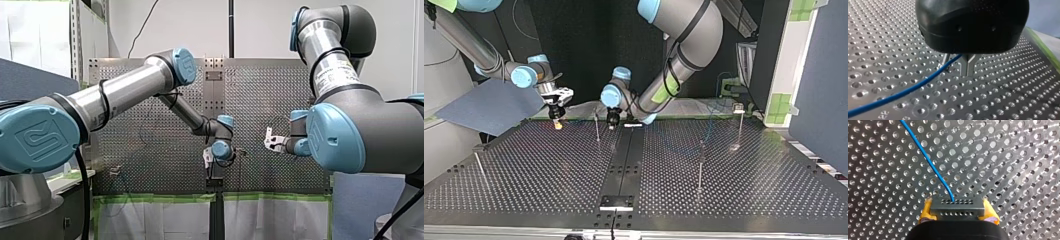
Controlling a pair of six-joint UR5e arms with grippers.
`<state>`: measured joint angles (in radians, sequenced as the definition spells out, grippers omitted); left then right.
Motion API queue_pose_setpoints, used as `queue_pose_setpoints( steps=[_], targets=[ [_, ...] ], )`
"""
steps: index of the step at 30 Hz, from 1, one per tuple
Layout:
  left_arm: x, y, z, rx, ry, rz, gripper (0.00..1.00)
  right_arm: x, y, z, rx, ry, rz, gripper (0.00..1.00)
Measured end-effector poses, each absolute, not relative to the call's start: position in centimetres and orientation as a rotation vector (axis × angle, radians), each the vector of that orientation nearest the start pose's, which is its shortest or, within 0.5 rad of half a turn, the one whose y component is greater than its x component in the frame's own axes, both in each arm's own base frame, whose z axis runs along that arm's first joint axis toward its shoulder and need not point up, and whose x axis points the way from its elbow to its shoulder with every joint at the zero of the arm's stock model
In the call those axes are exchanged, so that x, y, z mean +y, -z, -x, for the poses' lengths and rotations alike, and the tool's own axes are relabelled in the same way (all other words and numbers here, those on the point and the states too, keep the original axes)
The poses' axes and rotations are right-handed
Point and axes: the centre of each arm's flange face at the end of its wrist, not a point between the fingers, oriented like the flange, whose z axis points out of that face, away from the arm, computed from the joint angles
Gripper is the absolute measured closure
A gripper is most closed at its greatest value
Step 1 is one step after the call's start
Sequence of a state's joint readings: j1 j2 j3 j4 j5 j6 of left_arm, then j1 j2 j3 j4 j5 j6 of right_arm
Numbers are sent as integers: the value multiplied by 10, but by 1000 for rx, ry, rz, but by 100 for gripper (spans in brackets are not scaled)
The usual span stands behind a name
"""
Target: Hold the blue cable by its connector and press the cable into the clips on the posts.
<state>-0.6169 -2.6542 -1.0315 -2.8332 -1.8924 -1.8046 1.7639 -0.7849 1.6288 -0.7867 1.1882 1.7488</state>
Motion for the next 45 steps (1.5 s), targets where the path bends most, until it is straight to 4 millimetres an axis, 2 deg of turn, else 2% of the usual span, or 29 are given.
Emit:
queue_pose_setpoints(
  steps=[3, 4, 5, 6, 7, 8, 9, 10, 11, 12, 14, 25, 30, 36, 45],
  targets=[
    [-537, -46, -580, 1802, 310, -124, 95, -604, -65, -291, -1104, -1710, -1618, 100],
    [-538, -48, -580, 1802, 307, -129, 87, -604, -64, -291, -1105, -1709, -1618, 100],
    [-539, -49, -580, 1802, 305, -133, 71, -604, -64, -291, -1107, -1707, -1617, 100],
    [-539, -49, -580, 1802, 302, -137, 71, -604, -64, -291, -1109, -1705, -1616, 100],
    [-540, -50, -580, 1802, 300, -141, 49, -604, -63, -290, -1111, -1703, -1614, 100],
    [-540, -50, -580, 1802, 298, -145, 35, -604, -63, -290, -1113, -1701, -1612, 100],
    [-540, -50, -579, 1803, 295, -147, 35, -604, -63, -290, -1115, -1698, -1610, 100],
    [-540, -50, -579, 1805, 289, -150, 17, -604, -63, -290, -1117, -1697, -1609, 100],
    [-540, -50, -579, 1808, 282, -151, 9, -604, -63, -290, -1118, -1695, -1609, 100],
    [-539, -50, -578, 1812, 274, -151, 9, -604, -62, -289, -1120, -1693, -1609, 100],
    [-537, -49, -577, 1819, 250, -149, 0, -604, -61, -289, -1122, -1692, -1609, 100],
    [-518, -45, -577, 1896, 156, -158, 0, -602, -59, -289, -1131, -1681, -1620, 100],
    [-518, -46, -570, 1934, 134, -184, 0, -602, -58, -289, -1134, -1680, -1622, 100],
    [-520, -61, -552, 1963, 113, -210, 0, -601, -58, -289, -1137, -1678, -1627, 100],
    [-530, -94, -526, 1913, 171, -227, 0, -601, -57, -288, -1148, -1673, -1633, 100]
  ],
)
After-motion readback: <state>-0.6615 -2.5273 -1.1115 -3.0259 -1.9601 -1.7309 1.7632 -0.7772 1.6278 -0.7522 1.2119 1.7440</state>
